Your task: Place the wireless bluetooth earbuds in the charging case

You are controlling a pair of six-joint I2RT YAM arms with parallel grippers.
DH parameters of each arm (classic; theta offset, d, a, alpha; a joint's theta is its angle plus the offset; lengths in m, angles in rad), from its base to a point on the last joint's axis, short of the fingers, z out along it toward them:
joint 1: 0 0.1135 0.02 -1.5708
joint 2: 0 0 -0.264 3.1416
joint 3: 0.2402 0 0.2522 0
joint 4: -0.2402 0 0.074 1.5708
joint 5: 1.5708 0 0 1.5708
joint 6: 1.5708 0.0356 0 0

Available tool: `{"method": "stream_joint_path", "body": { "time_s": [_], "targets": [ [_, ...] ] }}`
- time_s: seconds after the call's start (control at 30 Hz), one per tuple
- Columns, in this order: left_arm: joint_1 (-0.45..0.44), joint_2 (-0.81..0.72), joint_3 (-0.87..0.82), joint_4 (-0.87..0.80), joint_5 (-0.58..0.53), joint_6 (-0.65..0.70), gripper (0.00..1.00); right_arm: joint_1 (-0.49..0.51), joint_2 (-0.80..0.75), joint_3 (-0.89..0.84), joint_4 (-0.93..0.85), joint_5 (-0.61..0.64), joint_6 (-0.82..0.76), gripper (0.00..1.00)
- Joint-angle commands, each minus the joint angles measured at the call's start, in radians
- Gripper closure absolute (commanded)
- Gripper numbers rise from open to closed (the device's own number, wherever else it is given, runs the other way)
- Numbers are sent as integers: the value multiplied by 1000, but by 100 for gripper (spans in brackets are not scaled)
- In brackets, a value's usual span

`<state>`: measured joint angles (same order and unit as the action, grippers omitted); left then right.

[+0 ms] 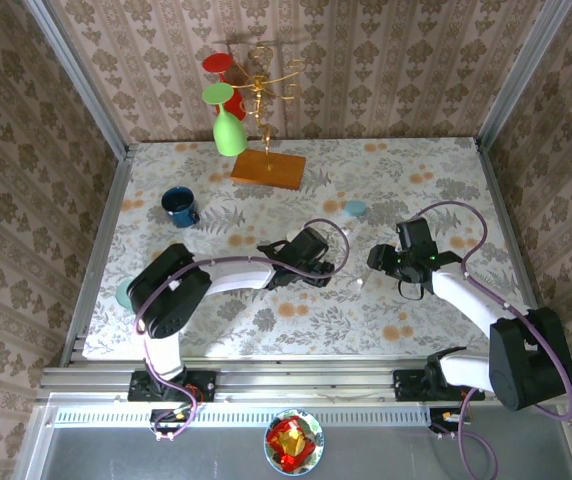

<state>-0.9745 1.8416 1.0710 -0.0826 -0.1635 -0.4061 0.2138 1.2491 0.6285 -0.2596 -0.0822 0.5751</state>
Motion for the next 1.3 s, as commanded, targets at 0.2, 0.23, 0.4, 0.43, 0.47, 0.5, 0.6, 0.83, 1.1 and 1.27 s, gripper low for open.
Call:
{"method": "stream_joint_path", "body": {
  "time_s": [0.2,0.23,0.4,0.43,0.47,0.5,0.6,0.83,1.1,1.27],
  "targets": [
    [0,43,35,-7,60,-33,33,-5,-14,0,20,-8,-9,39],
    [0,44,32,-2,61,-31,35,-6,-15,2,19,-11,-7,39],
    [0,32,14,28,77,-20,50,-6,-29,11,9,-17,-3,40],
    [0,25,8,34,77,-9,51,-6,-36,13,6,-17,-1,40],
    [0,16,1,47,82,12,51,-7,-43,14,1,-19,-1,40],
    [0,6,-8,58,89,33,51,-7,-51,14,-3,-22,-1,40],
    [0,-54,-67,144,109,89,51,-7,-102,-3,-8,-27,-11,40],
    [12,-170,-196,303,128,216,50,-19,-194,-21,-27,-97,-17,40],
    [28,-85,-28,23,68,122,21,-24,-173,-20,-1,-125,0,40],
    [11,-17,22,-11,89,62,20,-28,-149,-16,11,-131,2,40]
  ]
}}
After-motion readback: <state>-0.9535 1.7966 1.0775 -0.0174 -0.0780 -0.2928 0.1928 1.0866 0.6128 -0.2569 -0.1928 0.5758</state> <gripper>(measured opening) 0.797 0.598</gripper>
